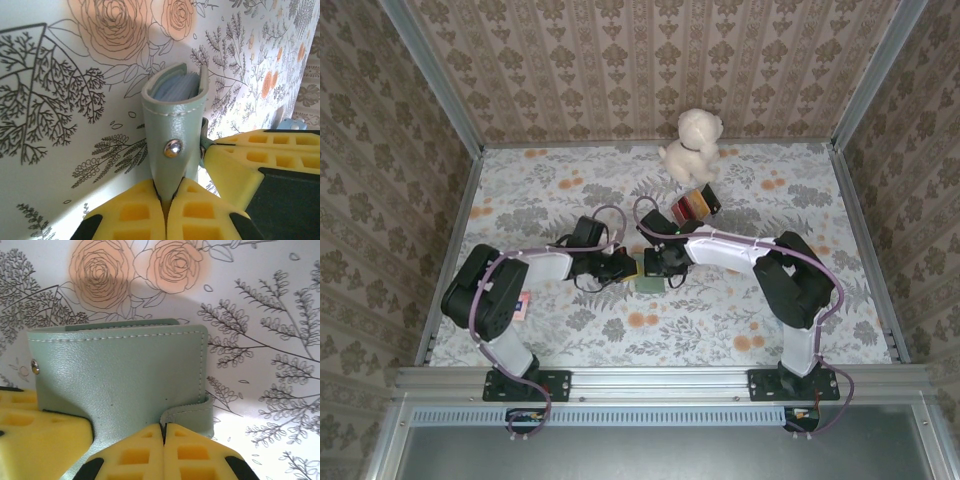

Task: Take the credit cards out of the card holder

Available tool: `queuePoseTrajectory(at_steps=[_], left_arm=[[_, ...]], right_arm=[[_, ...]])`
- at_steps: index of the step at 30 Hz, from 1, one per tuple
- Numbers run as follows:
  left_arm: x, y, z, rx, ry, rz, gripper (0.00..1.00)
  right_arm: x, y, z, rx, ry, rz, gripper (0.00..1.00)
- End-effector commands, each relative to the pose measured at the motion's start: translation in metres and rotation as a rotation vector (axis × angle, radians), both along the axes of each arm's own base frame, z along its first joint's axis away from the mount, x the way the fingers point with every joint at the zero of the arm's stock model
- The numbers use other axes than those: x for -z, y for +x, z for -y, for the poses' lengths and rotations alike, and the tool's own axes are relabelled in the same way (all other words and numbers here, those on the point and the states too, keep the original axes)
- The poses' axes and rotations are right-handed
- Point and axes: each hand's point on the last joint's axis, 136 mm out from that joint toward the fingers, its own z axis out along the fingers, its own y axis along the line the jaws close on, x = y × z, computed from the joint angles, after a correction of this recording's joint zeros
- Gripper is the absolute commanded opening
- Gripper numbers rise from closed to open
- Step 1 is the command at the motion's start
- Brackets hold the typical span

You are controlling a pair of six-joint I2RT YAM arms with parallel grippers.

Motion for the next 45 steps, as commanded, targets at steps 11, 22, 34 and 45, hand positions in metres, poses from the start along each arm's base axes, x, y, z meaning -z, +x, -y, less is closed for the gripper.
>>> queuePoseTrajectory(at_steps=[11,22,34,45], left_arm=[[0.002,-0.009,-0.008,-0.053,0.087,0.047,0.0],[-0.007,-0.015,-0.004,-0.067,0.092,0.068,0.0],[-0.012,-0.022,0.002,-0.033,0.05,0.083,0.0],[-0.027,-0.021,0.014,0.013,-0.011,0.106,0.0]], right_arm=[[-0.018,-0.001,0.089,0.086,-0.34,0.101,0.0],[-0.012,-0.011,0.102,0.139,-0.315,0.103,0.0],[-0.047,-0.012,0.08,0.113,-0.067,0.163,0.03],[-0.041,-0.029,0.046,-0.113,0.084,0.097,0.58]])
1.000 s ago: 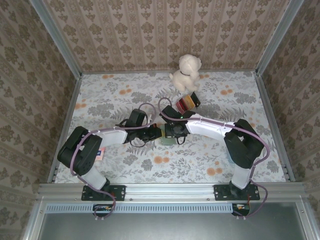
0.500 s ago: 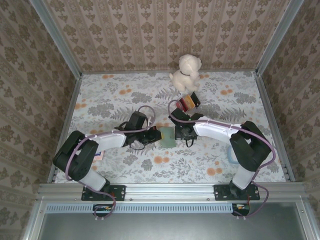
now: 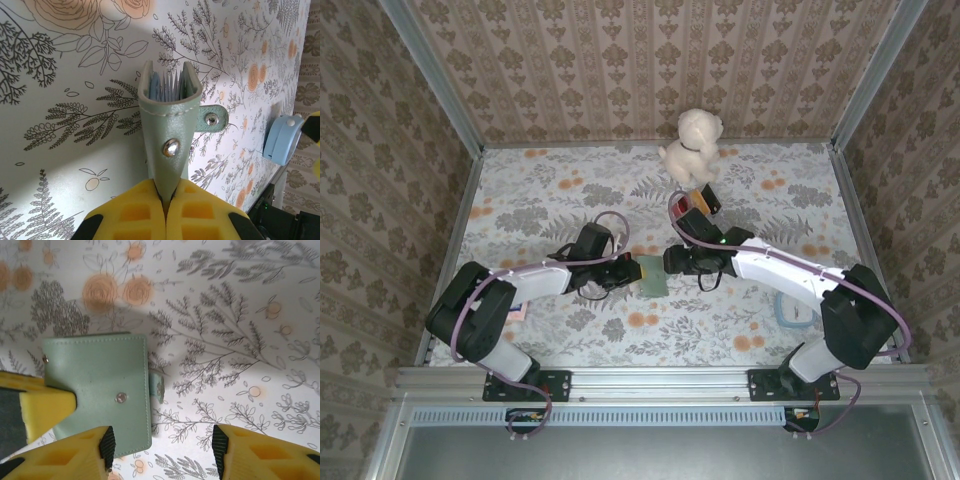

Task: Take the credit cards out of the card holder

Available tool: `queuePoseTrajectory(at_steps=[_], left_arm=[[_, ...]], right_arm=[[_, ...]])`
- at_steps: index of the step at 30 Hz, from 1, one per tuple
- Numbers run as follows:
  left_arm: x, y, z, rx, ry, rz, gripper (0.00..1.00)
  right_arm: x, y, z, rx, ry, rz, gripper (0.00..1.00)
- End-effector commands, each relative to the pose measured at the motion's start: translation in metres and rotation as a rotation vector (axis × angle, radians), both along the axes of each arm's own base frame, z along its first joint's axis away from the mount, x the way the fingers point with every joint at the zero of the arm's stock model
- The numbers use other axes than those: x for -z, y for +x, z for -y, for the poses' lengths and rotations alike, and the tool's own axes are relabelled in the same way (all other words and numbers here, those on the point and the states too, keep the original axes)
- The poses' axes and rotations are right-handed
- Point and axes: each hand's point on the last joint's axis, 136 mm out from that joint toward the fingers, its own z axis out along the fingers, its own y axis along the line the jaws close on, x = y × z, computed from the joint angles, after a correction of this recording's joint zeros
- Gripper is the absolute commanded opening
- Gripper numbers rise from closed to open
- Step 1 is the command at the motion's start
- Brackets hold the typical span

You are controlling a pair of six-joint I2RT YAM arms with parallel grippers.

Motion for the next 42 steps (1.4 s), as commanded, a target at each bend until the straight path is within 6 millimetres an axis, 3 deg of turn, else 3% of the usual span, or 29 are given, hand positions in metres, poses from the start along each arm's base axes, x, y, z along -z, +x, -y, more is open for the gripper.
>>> queuePoseTrajectory(at_steps=[1,7,10,17,26,29,32,35,42], left_arm=[[-0.008,-0.001,0.003,0.029,-0.016,0.02,0.0],[-0.004,-0.003,0.002,0.031,-0.012,0.009,0.0],[0.001,-0.004,0.001,0.03,-0.002,-0.003,0.0],[0.014,-0.006,-0.001,0.025,0.019,-0.029,0.0],[0.023,-0.007,-0.005,0.014,0.04,-0.044,0.03],[0.023,-0.006,-0.005,0.011,0.041,-0.046,0.05],[0.022,-0.006,-0.005,0.012,0.045,-0.046,0.12],[0.02,-0.004,-0.01,-0.002,0.09,-0.036,0.29],[-0.007,0.014,-0.039,-0.072,0.182,0.054,0.66]], right_arm=[[0.024,-0.01,-0.005,-0.08,-0.001,-0.069,0.58],[0.048,-0.005,-0.016,-0.115,0.027,-0.126,0.54],[0.057,0.001,-0.021,-0.131,0.021,-0.142,0.43],[0.071,0.018,-0.017,-0.105,-0.004,-0.134,0.31],[0.065,0.024,-0.026,-0.136,0.056,-0.109,0.31],[0.068,0.024,-0.028,-0.142,0.062,-0.125,0.24],[0.069,0.019,-0.031,-0.159,0.084,-0.153,0.1],[0.059,0.011,-0.031,-0.17,0.106,-0.16,0.05],[-0.004,-0.001,-0.017,-0.163,0.143,-0.078,0.04]])
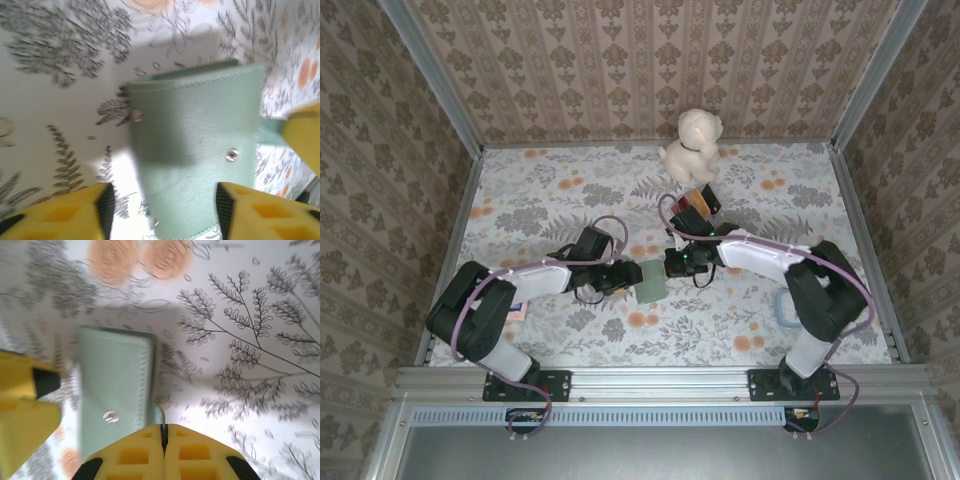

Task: Take the credit cards out of the card holder

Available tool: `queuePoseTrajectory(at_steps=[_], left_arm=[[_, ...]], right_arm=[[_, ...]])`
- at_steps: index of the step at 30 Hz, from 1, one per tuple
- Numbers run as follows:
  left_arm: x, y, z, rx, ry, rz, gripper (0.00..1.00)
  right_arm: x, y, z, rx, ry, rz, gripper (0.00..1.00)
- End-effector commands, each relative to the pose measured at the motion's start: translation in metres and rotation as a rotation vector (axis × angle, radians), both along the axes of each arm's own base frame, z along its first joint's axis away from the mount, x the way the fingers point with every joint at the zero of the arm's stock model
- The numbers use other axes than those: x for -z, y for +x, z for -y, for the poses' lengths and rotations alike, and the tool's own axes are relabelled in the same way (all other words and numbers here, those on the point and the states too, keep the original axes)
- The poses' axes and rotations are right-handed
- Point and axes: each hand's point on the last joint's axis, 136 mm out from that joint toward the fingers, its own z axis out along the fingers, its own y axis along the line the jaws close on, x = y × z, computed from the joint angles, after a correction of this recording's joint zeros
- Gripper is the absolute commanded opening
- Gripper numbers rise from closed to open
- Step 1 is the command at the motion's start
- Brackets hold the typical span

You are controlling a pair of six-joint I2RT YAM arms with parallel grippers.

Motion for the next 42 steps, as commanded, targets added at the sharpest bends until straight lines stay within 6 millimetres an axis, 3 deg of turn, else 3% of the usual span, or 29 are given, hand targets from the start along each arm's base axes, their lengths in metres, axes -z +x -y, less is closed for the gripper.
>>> queuePoseTrajectory(at_steps=[1,6,8,12,18,21,28,32,40,42], left_arm=[[-0.029,0.019,-0.017,-0.041,0.047,0.096,0.71],[-0.052,0.038,-0.048,-0.099,0.108,0.194,0.95],[-0.056,0.042,-0.056,-0.112,0.121,0.212,0.99],[-0.061,0.049,-0.064,-0.124,0.14,0.237,1.0],[-0.061,0.044,-0.056,-0.177,0.07,0.206,1.0],[-0.063,0.038,-0.049,-0.192,0.006,0.201,1.0],[-0.065,0.024,-0.027,-0.188,-0.05,0.183,0.99],[-0.063,0.017,-0.014,-0.187,-0.1,0.163,0.96],[-0.054,0.003,0.021,-0.105,-0.188,0.09,0.8],[-0.051,0.0,0.028,-0.082,-0.197,0.07,0.71]], right_arm=[[-0.041,-0.013,0.002,-0.018,0.067,0.025,0.04],[-0.057,-0.025,-0.018,-0.045,0.185,-0.006,0.04],[-0.058,-0.023,-0.03,-0.05,0.221,-0.014,0.04],[-0.056,-0.012,-0.051,-0.047,0.242,0.001,0.03],[-0.049,-0.013,-0.052,-0.055,0.239,-0.004,0.03],[-0.048,-0.018,-0.035,-0.057,0.217,0.009,0.03],[-0.033,-0.019,0.034,0.053,0.124,0.01,0.03],[-0.021,-0.02,0.062,0.101,0.057,0.005,0.03],[0.013,-0.02,0.102,0.175,-0.136,-0.027,0.03],[0.022,-0.019,0.108,0.186,-0.182,-0.049,0.02]])
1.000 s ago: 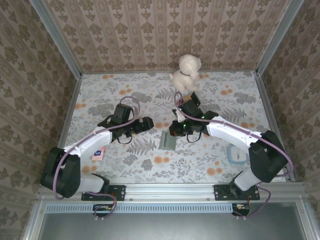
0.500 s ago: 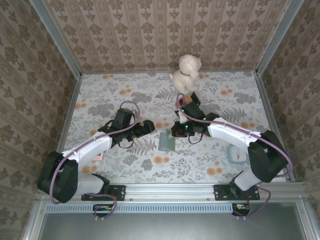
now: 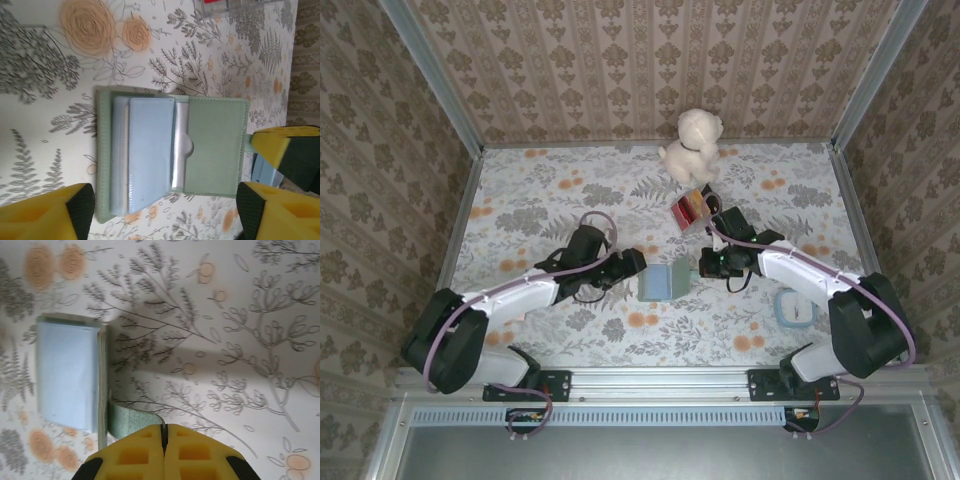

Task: Take the credit cards out of the card holder

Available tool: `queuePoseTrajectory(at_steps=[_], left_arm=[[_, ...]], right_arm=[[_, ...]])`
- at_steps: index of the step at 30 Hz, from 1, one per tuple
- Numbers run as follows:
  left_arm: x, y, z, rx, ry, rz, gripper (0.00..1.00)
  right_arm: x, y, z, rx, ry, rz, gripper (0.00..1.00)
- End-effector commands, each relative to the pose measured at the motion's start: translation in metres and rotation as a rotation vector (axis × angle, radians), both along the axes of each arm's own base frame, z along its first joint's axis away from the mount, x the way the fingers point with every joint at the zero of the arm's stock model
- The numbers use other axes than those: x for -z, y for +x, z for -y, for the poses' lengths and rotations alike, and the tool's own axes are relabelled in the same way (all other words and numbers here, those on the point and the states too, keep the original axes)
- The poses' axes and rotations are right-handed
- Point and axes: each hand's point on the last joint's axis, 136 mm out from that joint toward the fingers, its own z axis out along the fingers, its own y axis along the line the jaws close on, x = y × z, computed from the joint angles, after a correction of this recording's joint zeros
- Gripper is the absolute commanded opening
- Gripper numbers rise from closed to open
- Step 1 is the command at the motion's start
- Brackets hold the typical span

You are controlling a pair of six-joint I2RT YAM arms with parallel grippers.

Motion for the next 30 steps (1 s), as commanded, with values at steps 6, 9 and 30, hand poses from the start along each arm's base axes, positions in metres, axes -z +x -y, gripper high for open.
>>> queuePoseTrajectory(at_steps=[6,9,30], left_arm=[[0.002,-0.001,0.024,0.054,-0.043,-0.041,0.53],[0.009,0.0,0.026,0.045,0.008,-0.056,0.52],[0.049,-0.005,0.043,0.105,0.163,-0.138,0.52]], right_arm=[[0.031,-0.004,0.024,0.013,-0.157,-0.072,0.02],[0.032,-0.002,0.024,0.006,-0.163,-0.075,0.02],[0.037,-0.001,0.011,-0.018,-0.099,-0.078,0.02]])
